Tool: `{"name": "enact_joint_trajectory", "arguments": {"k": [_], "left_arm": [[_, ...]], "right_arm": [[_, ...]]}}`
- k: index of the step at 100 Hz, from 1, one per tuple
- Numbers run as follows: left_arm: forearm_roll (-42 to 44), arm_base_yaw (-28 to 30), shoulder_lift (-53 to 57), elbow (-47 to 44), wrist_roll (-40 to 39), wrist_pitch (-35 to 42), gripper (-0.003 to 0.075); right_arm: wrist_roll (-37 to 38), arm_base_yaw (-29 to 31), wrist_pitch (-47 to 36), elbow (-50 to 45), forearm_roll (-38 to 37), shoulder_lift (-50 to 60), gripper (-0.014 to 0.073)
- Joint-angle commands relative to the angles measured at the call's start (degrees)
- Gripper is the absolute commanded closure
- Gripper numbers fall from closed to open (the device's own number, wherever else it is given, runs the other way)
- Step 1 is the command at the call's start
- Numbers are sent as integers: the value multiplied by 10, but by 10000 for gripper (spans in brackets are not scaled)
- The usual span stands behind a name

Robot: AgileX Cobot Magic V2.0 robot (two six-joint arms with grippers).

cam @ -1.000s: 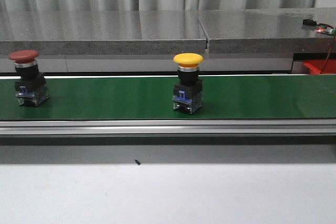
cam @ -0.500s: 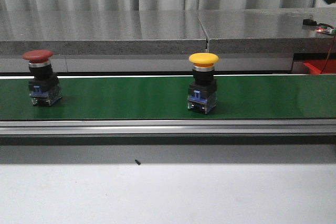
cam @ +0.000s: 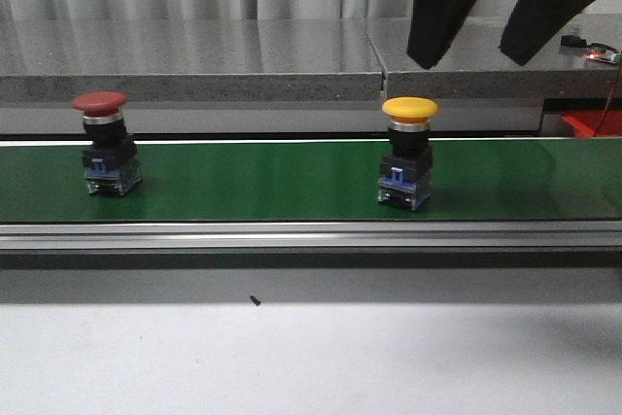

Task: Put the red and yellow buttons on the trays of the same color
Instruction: 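Lower the right gripper onto the yellow button and close it, then carry the yellow button into the yellow tray with the right gripper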

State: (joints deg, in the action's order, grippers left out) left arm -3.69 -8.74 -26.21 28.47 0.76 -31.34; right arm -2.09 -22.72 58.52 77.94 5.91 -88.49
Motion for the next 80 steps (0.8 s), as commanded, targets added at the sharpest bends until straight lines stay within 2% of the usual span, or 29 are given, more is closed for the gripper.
{"name": "enact_joint_trajectory", "arguments": {"k": [1, 30, 39, 51, 66, 73, 80], "left_arm": [[-2, -5, -2, 16, -4, 44, 739], [-2, -5, -2, 16, -4, 44, 738], [-2, -5, -2, 16, -4, 44, 738], [-2, -5, -2, 16, -4, 44, 738], [-2, -5, -2, 16, -4, 44, 738], [-2, -5, -2, 16, -4, 44, 738], [-2, -5, -2, 16, -4, 44, 738]], "right_arm": [[1, -1, -10, 32, 4, -2, -38], [1, 5, -30, 36, -24, -62, -38], [1, 5, -31, 36, -24, -73, -15], [1, 5, -30, 36, -24, -80, 95], [1, 5, -29, 36, -23, -80, 327], [1, 5, -31, 36, -23, -80, 395], [1, 5, -31, 36, -23, -78, 419]]}}
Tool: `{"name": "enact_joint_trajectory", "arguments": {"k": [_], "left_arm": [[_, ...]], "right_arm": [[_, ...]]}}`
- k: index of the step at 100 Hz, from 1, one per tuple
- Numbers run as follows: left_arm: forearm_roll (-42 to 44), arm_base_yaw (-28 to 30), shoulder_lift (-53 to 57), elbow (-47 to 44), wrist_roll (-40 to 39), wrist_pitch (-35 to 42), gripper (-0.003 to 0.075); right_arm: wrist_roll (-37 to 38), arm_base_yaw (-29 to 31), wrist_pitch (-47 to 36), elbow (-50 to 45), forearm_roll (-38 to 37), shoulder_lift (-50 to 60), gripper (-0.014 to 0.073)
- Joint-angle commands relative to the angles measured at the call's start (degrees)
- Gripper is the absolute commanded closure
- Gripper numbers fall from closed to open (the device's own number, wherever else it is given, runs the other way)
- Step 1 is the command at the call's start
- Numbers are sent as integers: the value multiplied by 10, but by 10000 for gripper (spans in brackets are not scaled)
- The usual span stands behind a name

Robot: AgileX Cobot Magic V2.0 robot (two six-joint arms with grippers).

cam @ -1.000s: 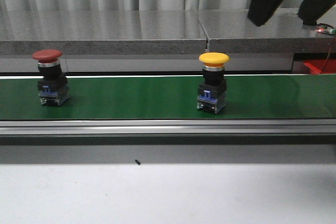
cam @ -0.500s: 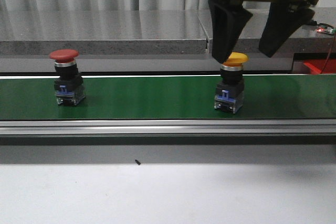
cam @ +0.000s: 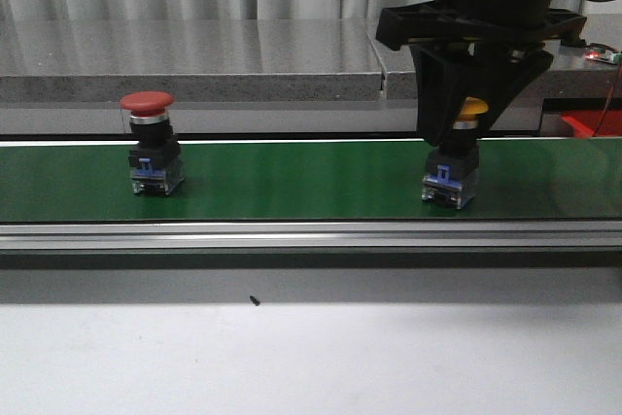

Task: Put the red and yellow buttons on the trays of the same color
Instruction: 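Carry the yellow button into the yellow tray with the right gripper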

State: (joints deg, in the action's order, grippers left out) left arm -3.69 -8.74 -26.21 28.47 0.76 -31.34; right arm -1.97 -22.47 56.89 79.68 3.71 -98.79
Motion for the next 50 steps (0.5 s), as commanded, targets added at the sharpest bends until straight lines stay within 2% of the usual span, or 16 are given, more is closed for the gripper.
{"name": "enact_joint_trajectory", "arguments": {"k": [1, 26, 50], "left_arm": [[-2, -5, -2, 16, -4, 44, 738], [-2, -5, -2, 16, -4, 44, 738], [-2, -5, -2, 16, -4, 44, 738]], "right_arm": [[0, 2, -15, 19, -1, 26, 419], [13, 37, -16, -19, -16, 95, 421], [32, 136, -26, -107, -37, 197, 421]]}}
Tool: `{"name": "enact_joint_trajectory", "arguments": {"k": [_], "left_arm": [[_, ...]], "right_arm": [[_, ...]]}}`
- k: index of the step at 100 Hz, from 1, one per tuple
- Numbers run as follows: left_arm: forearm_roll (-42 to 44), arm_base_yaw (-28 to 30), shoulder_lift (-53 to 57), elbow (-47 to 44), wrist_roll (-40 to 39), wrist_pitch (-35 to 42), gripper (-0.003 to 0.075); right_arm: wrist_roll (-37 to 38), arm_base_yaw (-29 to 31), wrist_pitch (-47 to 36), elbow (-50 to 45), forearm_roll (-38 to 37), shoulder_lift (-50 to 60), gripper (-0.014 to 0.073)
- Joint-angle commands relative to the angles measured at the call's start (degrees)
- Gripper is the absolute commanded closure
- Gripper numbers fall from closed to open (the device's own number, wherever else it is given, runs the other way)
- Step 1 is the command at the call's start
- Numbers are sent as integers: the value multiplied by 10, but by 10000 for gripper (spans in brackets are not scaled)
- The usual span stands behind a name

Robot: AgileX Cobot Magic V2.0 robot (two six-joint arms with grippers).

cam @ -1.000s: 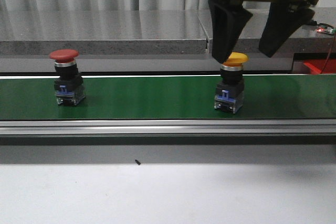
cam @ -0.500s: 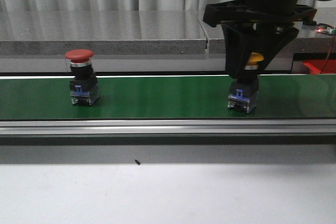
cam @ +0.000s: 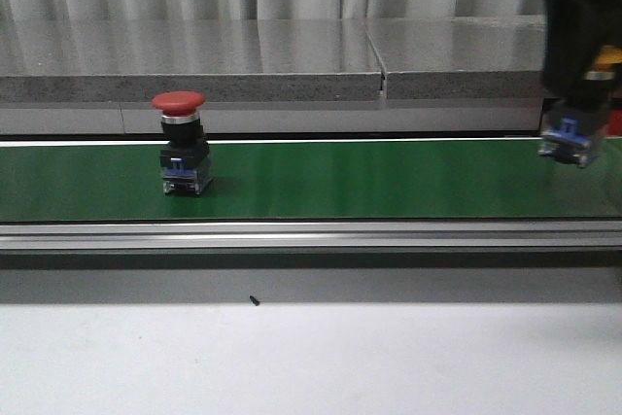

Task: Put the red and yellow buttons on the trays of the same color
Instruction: 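Carry the yellow button into the yellow tray with the right gripper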

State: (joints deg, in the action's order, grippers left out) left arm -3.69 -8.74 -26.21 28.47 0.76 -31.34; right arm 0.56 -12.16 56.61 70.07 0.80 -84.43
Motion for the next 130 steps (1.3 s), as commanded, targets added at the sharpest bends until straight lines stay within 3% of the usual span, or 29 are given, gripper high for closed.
{"name": "enact_joint_trajectory", "arguments": {"k": [1, 34, 69, 130], "left_arm": [[-2, -5, -2, 16, -4, 44, 738], [-2, -5, -2, 16, -4, 44, 738], [-2, -5, -2, 16, -4, 44, 738], [-2, -5, -2, 16, -4, 44, 738]], "right_arm": [[7, 36, -23, -16, -8, 56, 421], [40, 219, -25, -72, -37, 149, 421], [67, 377, -98, -72, -31, 120, 421], [69, 442, -219, -54, -4, -57, 421]]}}
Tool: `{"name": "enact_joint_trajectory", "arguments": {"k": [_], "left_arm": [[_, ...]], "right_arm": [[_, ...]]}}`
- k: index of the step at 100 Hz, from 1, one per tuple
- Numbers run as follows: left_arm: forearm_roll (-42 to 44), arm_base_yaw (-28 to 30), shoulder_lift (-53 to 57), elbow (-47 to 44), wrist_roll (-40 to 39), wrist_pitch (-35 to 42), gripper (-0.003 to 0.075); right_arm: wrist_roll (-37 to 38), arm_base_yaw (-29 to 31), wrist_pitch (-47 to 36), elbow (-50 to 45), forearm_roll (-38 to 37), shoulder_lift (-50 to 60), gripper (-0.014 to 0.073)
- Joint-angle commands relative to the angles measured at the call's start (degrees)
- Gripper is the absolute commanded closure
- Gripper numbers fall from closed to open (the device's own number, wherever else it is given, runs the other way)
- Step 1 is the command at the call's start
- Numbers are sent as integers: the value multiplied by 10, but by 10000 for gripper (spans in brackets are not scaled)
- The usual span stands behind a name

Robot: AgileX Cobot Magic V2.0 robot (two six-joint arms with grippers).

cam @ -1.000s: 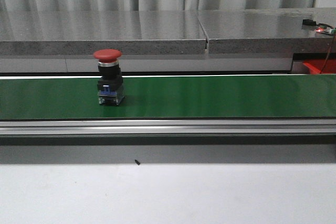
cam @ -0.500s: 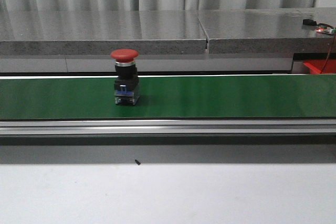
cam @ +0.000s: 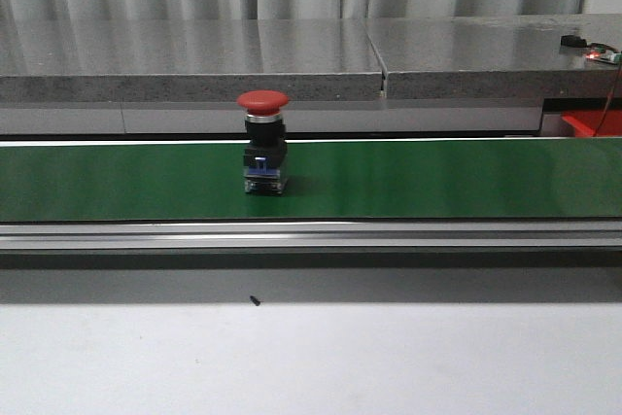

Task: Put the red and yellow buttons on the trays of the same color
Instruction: 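Carry the yellow button into the yellow tray with the right gripper, then open the right gripper and move it back over the belt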

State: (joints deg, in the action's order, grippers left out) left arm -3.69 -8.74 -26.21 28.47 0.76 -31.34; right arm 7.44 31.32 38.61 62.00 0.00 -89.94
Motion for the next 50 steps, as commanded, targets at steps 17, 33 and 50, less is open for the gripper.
{"name": "enact_joint_trajectory", "arguments": {"k": [17, 33, 50], "left_arm": [[-2, -5, -2, 16, -4, 44, 738], [-2, -5, -2, 16, -4, 44, 738], [-2, -5, -2, 16, -4, 44, 739]], "right_arm": [[0, 7, -57, 56, 11, -50, 421], [0, 7, -68, 68, 21, -84, 421], [0, 7, -73, 71, 23, -112, 421]]}}
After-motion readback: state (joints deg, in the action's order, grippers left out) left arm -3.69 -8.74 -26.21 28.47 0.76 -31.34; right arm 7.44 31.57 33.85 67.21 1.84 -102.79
